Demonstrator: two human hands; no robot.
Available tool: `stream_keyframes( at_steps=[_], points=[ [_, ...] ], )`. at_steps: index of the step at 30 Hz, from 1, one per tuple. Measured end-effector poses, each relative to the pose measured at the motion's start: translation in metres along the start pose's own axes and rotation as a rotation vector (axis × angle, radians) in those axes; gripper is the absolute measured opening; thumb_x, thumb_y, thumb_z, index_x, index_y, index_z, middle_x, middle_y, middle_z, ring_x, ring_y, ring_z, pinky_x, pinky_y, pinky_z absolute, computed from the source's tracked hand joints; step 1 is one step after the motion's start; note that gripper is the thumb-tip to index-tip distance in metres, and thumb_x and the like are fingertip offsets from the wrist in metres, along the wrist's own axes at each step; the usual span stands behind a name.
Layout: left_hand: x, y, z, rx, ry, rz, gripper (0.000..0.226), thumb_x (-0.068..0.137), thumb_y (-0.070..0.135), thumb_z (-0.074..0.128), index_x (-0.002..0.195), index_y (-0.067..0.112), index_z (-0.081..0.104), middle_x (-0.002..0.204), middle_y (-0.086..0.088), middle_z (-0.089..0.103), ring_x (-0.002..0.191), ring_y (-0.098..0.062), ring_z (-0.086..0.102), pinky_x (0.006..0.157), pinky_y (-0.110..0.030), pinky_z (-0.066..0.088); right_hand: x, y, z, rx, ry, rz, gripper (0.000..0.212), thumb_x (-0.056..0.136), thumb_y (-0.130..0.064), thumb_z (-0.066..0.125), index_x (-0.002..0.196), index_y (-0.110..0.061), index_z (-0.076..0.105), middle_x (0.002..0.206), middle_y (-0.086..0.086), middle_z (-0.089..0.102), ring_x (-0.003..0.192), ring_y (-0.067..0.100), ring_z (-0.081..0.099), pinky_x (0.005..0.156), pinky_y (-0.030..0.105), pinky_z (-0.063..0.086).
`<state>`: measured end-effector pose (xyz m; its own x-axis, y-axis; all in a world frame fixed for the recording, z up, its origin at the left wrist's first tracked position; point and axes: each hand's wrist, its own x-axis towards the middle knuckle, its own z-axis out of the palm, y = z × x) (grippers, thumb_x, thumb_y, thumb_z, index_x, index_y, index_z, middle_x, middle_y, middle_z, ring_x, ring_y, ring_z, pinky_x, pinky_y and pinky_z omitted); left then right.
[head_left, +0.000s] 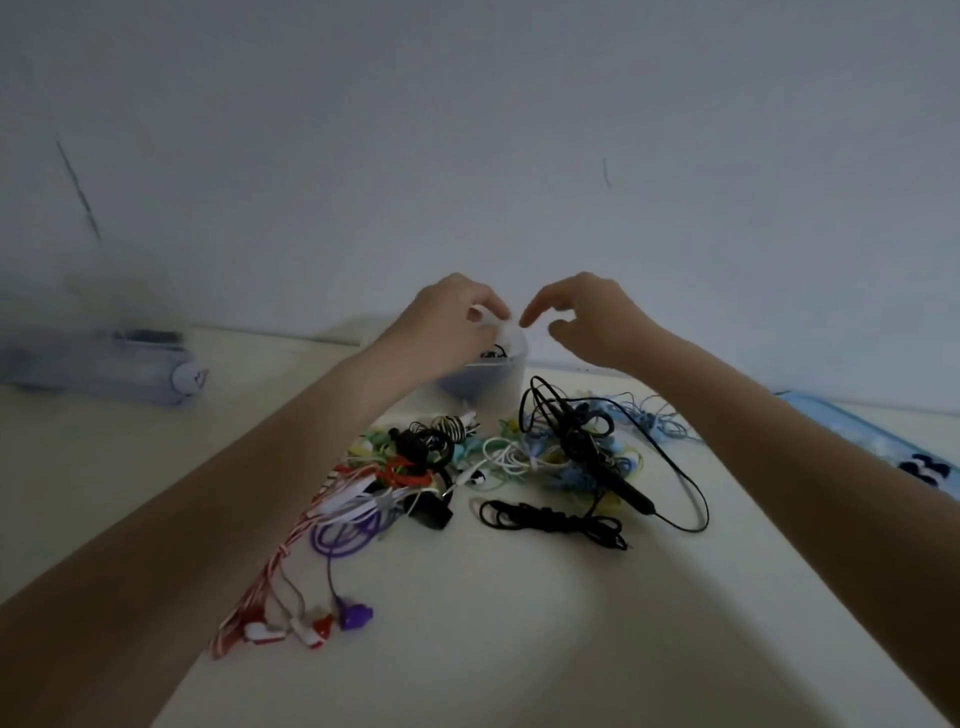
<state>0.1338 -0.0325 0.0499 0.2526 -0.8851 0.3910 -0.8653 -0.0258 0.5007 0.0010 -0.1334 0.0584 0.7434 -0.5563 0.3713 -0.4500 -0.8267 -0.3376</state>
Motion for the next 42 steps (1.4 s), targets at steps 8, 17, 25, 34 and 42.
stream_keyframes(
  at_steps=[8,17,25,34,42],
  points=[
    [-0.064,0.048,0.038,0.103,-0.340,0.225,0.005,0.083,0.019,0.064,0.086,0.017,0.067,0.086,0.008,0.056,0.074,-0.001,0.052,0.068,-0.010,0.041,-0.089,0.023,-0.019,-0.033,-0.281,0.130,0.009,0.079,-0.018,0.070,0.087,-0.015,0.072,0.079,-0.004,0.066,0.083,0.013,0.064,0.071,0.017,0.047],
    [-0.081,0.045,0.046,0.377,-0.396,0.236,0.016,0.088,0.016,0.054,0.104,0.012,0.057,0.102,-0.001,0.051,0.101,-0.022,0.052,0.079,-0.026,0.036,-0.131,0.000,-0.004,-0.179,-0.244,-0.061,0.023,0.085,-0.025,0.061,0.104,-0.013,0.064,0.100,0.006,0.064,0.095,0.024,0.057,0.073,0.027,0.040],
    [-0.068,0.083,0.010,0.037,-0.067,0.213,0.012,0.092,0.013,0.051,0.101,0.016,0.058,0.099,0.002,0.060,0.090,-0.015,0.057,0.081,-0.023,0.045,-0.126,-0.007,-0.045,0.091,-0.066,-0.050,0.044,0.083,-0.014,0.066,0.125,-0.018,0.052,0.123,0.001,0.053,0.113,0.018,0.047,0.094,0.022,0.035],
    [-0.059,0.117,0.013,-0.187,-0.081,0.064,0.006,0.093,0.016,0.051,0.096,0.018,0.056,0.094,0.003,0.063,0.090,-0.014,0.061,0.083,-0.026,0.048,-0.152,0.022,-0.085,0.983,0.035,0.326,0.014,0.093,-0.005,0.052,0.089,-0.005,0.065,0.068,0.005,0.062,0.059,0.014,0.055,0.061,0.023,0.047],
    [-0.039,0.149,0.091,0.261,-0.192,0.307,0.016,0.095,0.017,0.044,0.106,0.014,0.055,0.108,-0.003,0.059,0.102,-0.021,0.051,0.084,-0.029,0.032,-0.185,0.094,-0.073,0.432,0.040,0.538,0.021,0.084,-0.002,0.063,0.066,-0.013,0.065,0.055,0.003,0.063,0.041,0.008,0.056,0.042,0.017,0.043]
  ],
)
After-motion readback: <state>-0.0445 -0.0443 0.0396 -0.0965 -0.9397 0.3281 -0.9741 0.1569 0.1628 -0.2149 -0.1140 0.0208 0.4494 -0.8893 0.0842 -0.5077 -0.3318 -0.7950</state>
